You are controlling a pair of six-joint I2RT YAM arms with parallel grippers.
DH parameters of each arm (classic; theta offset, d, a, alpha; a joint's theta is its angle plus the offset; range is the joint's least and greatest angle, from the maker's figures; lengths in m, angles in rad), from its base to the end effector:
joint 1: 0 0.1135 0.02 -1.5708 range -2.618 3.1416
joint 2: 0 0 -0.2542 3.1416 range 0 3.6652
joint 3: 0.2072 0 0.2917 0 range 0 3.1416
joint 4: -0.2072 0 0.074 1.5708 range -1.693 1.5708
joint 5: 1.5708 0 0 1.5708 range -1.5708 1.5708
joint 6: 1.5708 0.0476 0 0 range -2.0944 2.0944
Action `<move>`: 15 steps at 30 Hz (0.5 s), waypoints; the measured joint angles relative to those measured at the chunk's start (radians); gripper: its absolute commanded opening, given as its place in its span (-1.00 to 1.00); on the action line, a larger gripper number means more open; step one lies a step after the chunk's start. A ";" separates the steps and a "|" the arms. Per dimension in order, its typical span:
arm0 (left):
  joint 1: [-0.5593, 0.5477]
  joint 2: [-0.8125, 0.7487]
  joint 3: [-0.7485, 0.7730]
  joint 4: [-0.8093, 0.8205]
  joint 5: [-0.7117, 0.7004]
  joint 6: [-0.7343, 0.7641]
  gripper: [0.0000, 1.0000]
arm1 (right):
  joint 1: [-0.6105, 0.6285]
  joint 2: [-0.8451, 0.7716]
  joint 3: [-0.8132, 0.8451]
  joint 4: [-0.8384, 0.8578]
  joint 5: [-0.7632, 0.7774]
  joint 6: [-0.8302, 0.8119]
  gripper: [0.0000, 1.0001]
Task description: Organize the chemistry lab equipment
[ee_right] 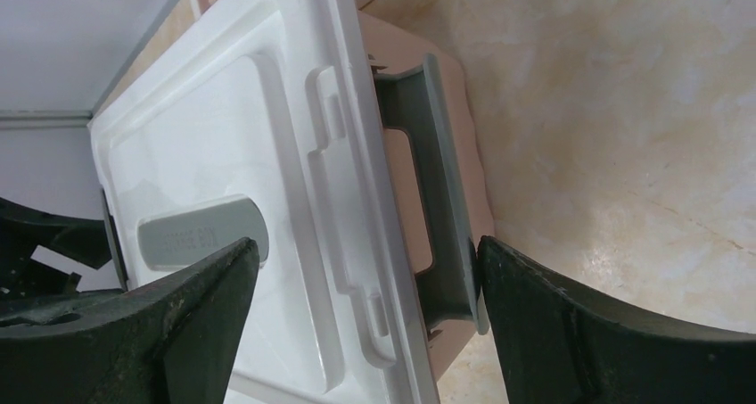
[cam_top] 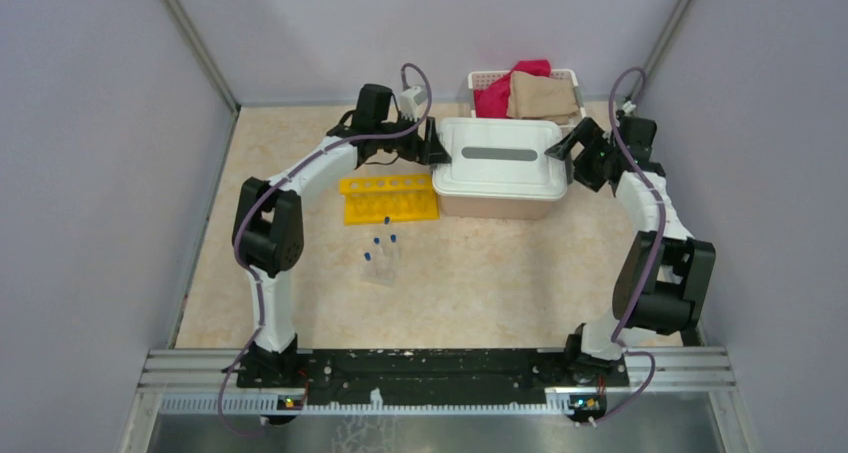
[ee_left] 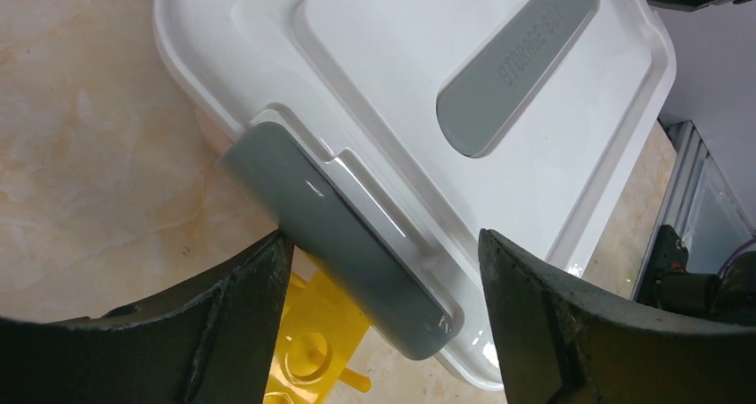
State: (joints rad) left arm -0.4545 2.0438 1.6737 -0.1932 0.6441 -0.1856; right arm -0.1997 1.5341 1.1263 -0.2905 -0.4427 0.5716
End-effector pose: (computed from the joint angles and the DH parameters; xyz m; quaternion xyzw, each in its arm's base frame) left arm 0.4532 -0.2533 0.2326 0.2628 0.8028 -0.4072 0.3474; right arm 0.3825 -0.0566 0.2342 0.2467 0.8542 0.2718 0.3683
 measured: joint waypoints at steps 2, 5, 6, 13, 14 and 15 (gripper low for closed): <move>-0.001 0.000 0.002 -0.005 -0.003 0.006 0.52 | 0.006 0.000 0.000 -0.003 0.011 -0.010 0.73; -0.002 0.000 0.003 -0.014 -0.014 0.024 0.39 | 0.013 0.000 0.000 -0.008 0.027 -0.023 0.68; -0.003 0.000 0.005 -0.018 -0.018 0.029 0.36 | 0.016 0.000 0.001 -0.009 0.032 -0.028 0.65; -0.015 0.000 0.032 -0.065 -0.061 0.075 0.20 | 0.059 0.000 0.024 -0.051 0.117 -0.087 0.54; -0.016 0.000 0.035 -0.074 -0.066 0.080 0.17 | 0.062 0.000 0.026 -0.056 0.122 -0.091 0.52; -0.016 0.000 0.040 -0.084 -0.071 0.087 0.14 | 0.069 0.000 0.032 -0.065 0.132 -0.099 0.51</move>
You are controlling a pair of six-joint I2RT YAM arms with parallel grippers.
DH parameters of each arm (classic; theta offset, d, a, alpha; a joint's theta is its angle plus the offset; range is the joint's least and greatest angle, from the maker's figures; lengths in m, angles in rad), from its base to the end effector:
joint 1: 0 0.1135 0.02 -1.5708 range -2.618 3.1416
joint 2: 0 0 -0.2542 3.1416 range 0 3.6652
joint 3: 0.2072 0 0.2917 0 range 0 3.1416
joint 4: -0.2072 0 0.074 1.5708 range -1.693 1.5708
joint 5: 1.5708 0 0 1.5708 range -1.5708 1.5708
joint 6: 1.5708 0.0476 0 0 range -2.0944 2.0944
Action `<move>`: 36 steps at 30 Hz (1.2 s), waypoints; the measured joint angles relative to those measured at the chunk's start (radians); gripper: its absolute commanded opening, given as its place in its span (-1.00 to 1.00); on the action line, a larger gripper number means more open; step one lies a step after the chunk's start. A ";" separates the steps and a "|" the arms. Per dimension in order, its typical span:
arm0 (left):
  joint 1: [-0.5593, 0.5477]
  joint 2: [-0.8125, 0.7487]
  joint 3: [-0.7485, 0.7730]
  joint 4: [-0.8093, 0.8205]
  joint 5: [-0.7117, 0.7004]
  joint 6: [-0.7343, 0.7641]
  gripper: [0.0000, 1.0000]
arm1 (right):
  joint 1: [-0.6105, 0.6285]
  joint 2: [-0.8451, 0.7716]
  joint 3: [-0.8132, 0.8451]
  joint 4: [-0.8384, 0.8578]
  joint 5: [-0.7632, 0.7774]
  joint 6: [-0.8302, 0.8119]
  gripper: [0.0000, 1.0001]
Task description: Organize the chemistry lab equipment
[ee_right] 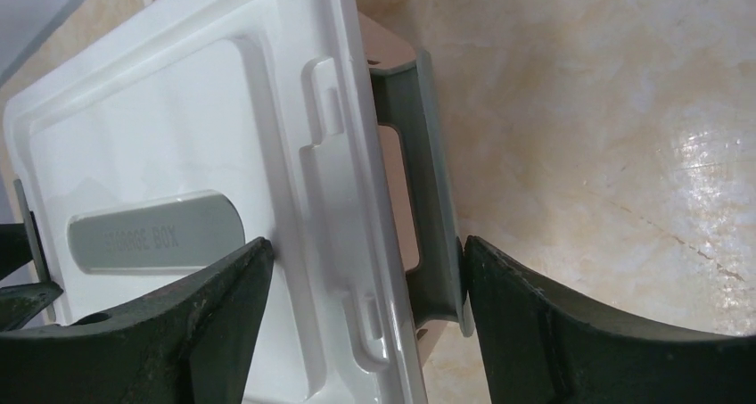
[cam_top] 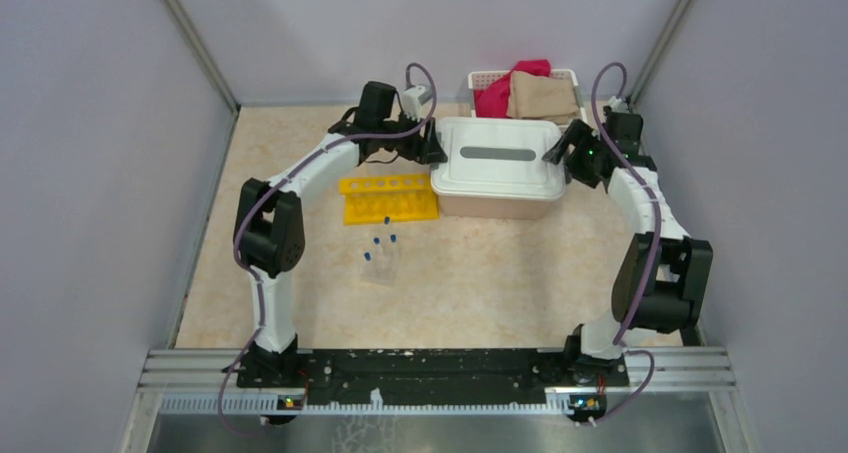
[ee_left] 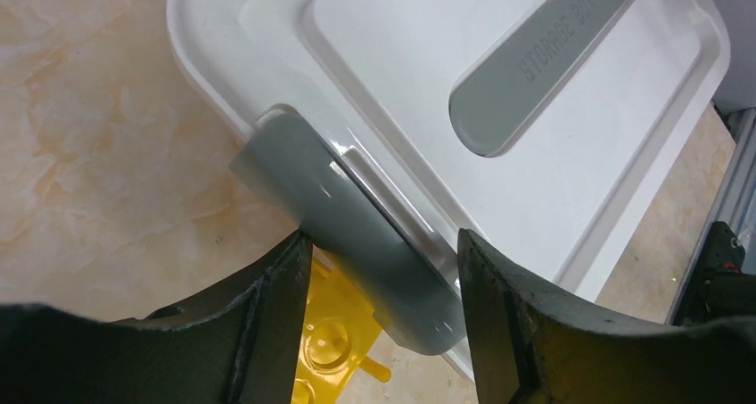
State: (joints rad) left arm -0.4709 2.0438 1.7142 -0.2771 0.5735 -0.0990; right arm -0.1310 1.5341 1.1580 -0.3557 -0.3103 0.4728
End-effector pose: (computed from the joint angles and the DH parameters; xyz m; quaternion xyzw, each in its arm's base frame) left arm 0.4508 -0.2585 0.2392 0.2860 0.8110 -0.3655 0.3563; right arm 0.3856 -0.0361 0.2388 0.2082 0.8802 0.2075 0.3725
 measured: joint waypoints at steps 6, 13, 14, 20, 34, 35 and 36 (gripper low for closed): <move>-0.005 0.000 0.019 -0.027 -0.034 0.022 -0.01 | 0.027 0.000 0.027 -0.037 0.049 -0.035 0.45; -0.012 0.000 0.036 -0.043 -0.074 0.058 -0.21 | 0.033 -0.001 0.037 -0.051 0.066 -0.047 0.34; -0.014 0.000 0.038 -0.046 -0.078 0.062 -0.22 | 0.033 -0.002 0.039 -0.055 0.070 -0.048 0.33; -0.021 0.000 0.049 -0.046 -0.104 0.091 -0.23 | 0.052 -0.015 0.043 -0.067 0.124 -0.066 0.29; -0.033 0.000 0.070 -0.035 -0.122 0.168 -0.25 | 0.045 -0.044 0.111 -0.159 0.179 -0.058 0.96; -0.034 0.000 0.071 -0.035 -0.121 0.172 -0.26 | 0.021 -0.054 0.105 -0.148 0.163 -0.048 0.97; -0.034 0.000 0.071 -0.035 -0.121 0.175 -0.26 | -0.001 -0.063 0.096 -0.138 0.149 -0.040 0.98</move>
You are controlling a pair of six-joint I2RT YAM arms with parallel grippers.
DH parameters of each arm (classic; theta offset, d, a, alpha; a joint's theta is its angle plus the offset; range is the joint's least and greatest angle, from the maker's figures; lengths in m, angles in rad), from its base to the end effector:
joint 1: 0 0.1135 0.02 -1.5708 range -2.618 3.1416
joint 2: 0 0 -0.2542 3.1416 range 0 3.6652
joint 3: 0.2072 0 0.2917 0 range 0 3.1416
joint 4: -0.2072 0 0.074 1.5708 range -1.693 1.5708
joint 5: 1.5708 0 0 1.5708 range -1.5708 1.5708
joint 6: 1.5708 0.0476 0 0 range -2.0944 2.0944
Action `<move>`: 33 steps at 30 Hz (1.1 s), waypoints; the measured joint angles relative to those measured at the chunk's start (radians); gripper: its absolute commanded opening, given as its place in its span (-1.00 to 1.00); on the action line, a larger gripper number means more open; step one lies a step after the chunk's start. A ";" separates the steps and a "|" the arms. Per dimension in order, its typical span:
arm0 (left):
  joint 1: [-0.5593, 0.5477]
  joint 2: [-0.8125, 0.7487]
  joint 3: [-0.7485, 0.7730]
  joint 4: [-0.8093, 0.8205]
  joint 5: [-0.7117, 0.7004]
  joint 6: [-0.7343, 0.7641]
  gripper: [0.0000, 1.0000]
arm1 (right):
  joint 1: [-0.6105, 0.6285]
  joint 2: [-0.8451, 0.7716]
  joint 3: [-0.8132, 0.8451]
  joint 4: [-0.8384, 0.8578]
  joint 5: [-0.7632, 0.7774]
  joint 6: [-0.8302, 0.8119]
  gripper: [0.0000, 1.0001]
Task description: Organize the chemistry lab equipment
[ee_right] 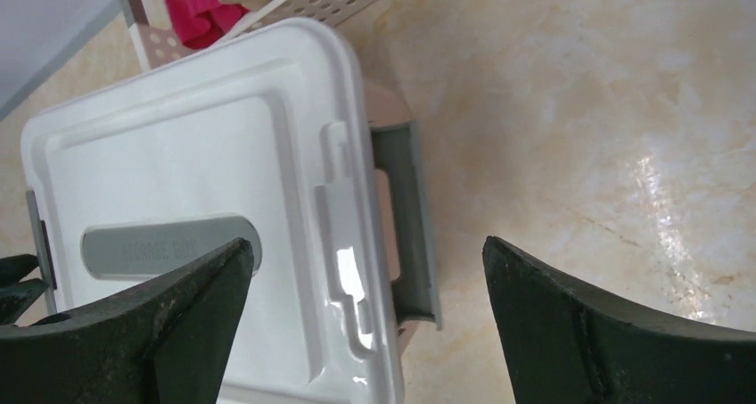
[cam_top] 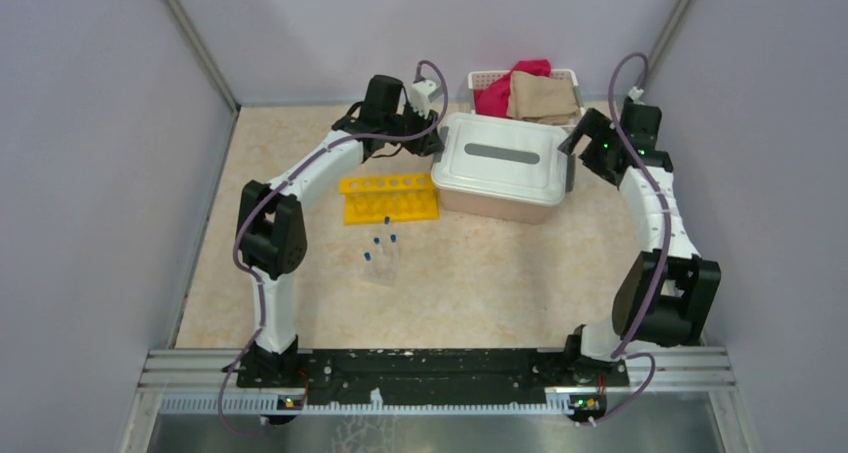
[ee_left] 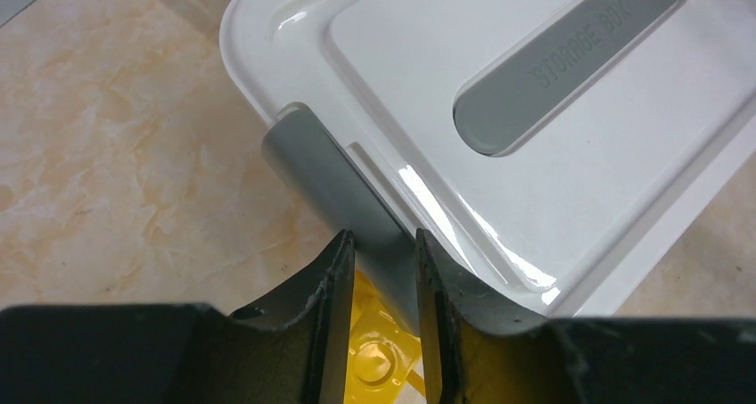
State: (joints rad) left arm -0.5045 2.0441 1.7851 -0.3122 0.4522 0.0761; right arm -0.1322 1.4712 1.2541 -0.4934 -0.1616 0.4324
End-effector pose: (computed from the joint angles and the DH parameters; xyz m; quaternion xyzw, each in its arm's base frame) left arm 0.4499 -0.2722 0.2615 0.3478 0.7888 -0.2915 0.4146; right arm 0.3758 -0.0423 0.2846 0.2200 0.8795 0.1347 0.4000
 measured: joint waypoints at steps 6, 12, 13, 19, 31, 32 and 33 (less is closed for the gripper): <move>0.000 0.000 0.002 0.001 0.000 0.008 -0.26 | -0.062 0.005 -0.058 0.045 -0.115 0.036 0.98; 0.000 0.000 0.002 0.000 0.000 0.015 -0.26 | -0.119 0.023 -0.245 0.235 -0.334 0.162 0.98; 0.000 0.000 0.002 0.000 0.000 0.015 -0.27 | -0.129 0.026 -0.267 0.267 -0.369 0.189 0.98; -0.001 0.000 0.004 -0.002 0.000 0.020 -0.28 | -0.141 0.045 -0.288 0.386 -0.472 0.269 0.92; -0.002 0.000 0.006 -0.005 0.000 0.034 -0.28 | -0.167 0.039 -0.357 0.522 -0.531 0.327 0.32; -0.003 0.000 0.007 -0.005 -0.001 0.035 -0.28 | -0.167 0.035 -0.357 0.515 -0.521 0.321 0.29; -0.003 0.000 0.007 -0.006 -0.002 0.035 -0.28 | -0.167 0.030 -0.357 0.511 -0.516 0.317 0.25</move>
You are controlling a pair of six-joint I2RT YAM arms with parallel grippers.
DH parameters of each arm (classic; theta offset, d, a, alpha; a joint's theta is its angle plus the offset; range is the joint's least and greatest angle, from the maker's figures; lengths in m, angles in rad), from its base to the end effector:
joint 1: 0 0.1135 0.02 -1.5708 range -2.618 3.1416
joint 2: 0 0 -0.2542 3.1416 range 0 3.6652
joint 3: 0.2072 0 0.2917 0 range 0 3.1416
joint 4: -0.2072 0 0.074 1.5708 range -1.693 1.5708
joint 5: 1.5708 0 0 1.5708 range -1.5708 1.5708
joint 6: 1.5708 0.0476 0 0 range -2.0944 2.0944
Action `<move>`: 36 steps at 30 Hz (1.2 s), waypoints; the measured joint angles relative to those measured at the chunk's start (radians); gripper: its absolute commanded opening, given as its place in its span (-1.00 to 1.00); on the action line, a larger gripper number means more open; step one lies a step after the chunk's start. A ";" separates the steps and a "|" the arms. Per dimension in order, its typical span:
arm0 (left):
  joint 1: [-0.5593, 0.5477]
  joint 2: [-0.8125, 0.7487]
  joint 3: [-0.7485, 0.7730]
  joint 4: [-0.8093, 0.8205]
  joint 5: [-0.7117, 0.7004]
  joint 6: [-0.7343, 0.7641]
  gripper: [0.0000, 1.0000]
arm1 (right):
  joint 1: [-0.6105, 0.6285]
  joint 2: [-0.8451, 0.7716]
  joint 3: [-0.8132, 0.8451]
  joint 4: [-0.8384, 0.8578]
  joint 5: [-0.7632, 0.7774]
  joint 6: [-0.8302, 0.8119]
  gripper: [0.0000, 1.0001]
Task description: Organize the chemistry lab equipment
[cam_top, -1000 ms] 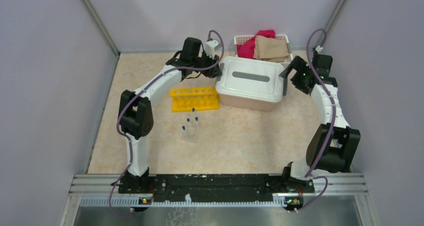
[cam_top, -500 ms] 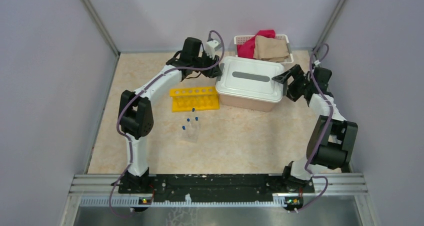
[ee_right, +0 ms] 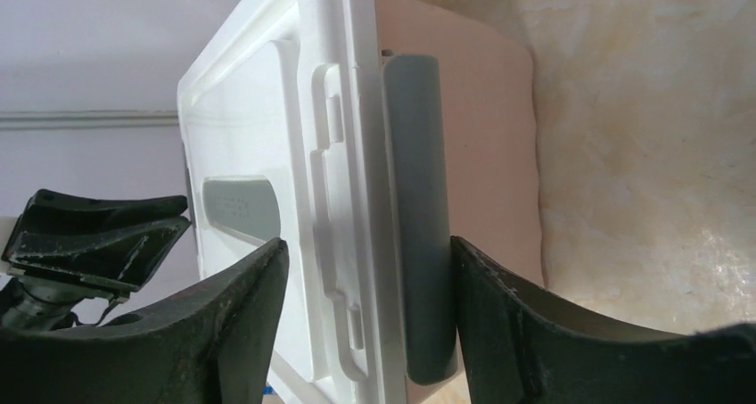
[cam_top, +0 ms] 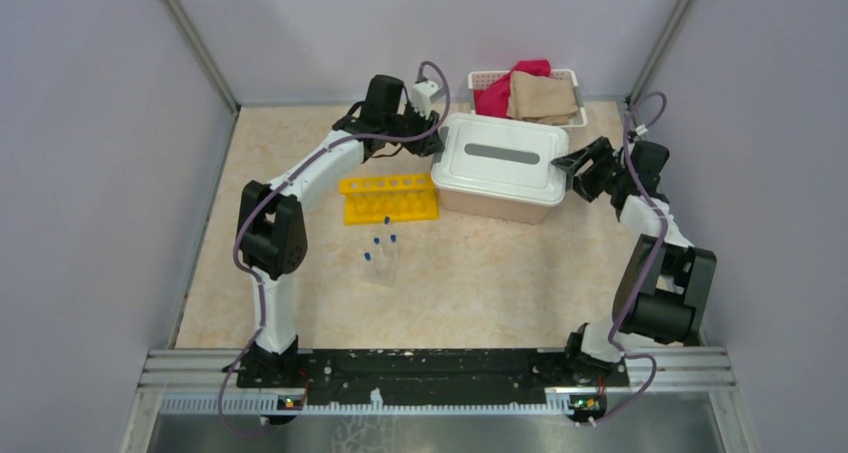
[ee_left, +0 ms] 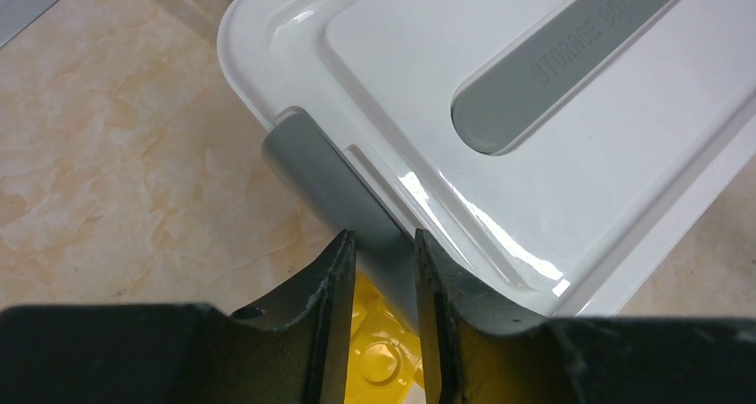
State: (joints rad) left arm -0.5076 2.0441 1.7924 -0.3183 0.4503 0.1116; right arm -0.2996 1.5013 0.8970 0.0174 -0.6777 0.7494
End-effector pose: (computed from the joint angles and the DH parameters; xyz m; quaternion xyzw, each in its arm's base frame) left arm 0.4493 -0.2736 0.2637 0.3626 0.7819 -0.2841 0.4200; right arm 0.3564 -0.0789 0.1928 0.2804 0.7982 0.3850 0.3689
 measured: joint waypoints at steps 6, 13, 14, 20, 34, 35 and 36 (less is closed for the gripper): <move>-0.001 0.000 0.001 -0.002 -0.002 0.003 -0.27 | 0.006 -0.038 0.004 -0.064 0.070 -0.051 0.13; -0.002 0.000 0.003 -0.004 -0.009 0.006 -0.27 | 0.089 -0.049 0.100 -0.209 0.243 -0.166 0.15; -0.002 0.000 0.004 -0.005 -0.010 0.008 -0.27 | 0.097 -0.049 0.108 -0.222 0.259 -0.177 0.14; -0.002 0.000 0.004 -0.006 -0.011 0.016 -0.27 | 0.126 -0.049 0.134 -0.273 0.329 -0.217 0.01; -0.002 0.000 0.004 -0.006 -0.011 0.026 -0.28 | 0.245 0.011 0.309 -0.483 0.558 -0.356 -0.15; -0.002 0.000 0.004 -0.006 -0.011 0.027 -0.29 | 0.248 0.016 0.317 -0.491 0.566 -0.360 -0.19; -0.001 0.000 0.004 -0.006 -0.011 0.029 -0.29 | 0.251 0.021 0.326 -0.497 0.577 -0.363 -0.22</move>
State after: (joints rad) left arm -0.5087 2.0438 1.7966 -0.3241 0.4389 0.1406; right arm -0.0490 1.5223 1.2232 -0.4797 -0.1009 0.3862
